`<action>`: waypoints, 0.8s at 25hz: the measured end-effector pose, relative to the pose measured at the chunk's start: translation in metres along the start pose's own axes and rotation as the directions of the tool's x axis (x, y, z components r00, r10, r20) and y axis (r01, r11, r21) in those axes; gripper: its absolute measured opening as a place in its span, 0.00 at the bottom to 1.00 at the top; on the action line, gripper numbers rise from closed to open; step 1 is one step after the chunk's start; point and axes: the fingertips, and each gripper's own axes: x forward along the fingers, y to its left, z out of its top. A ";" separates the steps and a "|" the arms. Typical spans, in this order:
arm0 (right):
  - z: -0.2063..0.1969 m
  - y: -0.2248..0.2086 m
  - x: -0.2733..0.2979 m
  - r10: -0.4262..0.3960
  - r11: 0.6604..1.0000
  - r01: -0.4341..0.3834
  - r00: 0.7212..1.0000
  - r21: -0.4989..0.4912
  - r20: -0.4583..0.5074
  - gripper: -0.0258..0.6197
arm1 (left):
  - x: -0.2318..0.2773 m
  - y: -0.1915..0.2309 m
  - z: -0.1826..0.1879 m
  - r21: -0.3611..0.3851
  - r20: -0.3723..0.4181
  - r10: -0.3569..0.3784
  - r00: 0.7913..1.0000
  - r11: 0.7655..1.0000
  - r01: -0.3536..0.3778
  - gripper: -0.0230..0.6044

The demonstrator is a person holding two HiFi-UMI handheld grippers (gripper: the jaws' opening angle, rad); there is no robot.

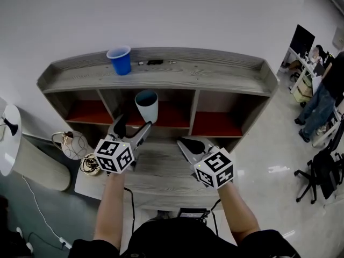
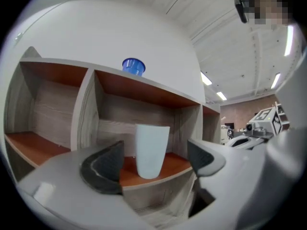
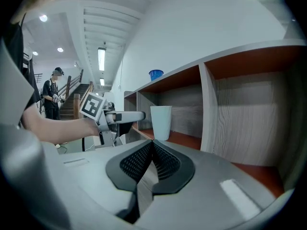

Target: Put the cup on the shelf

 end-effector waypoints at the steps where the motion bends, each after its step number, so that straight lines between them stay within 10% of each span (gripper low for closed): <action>1: -0.001 0.001 -0.002 0.000 1.000 0.000 1.000 -0.003 0.000 0.06 | -0.006 -0.003 -0.003 -0.008 -0.001 0.002 1.000 1.000 -0.002 0.70; 13: -0.011 0.025 -0.034 0.014 1.000 -0.013 1.000 -0.028 0.024 0.06 | -0.070 -0.051 -0.039 -0.136 0.024 0.005 1.000 0.991 -0.002 0.06; 20: -0.023 0.033 -0.063 0.001 1.000 -0.001 0.999 0.012 0.048 0.06 | -0.095 -0.099 -0.056 -0.129 0.012 -0.085 0.996 0.988 0.086 0.04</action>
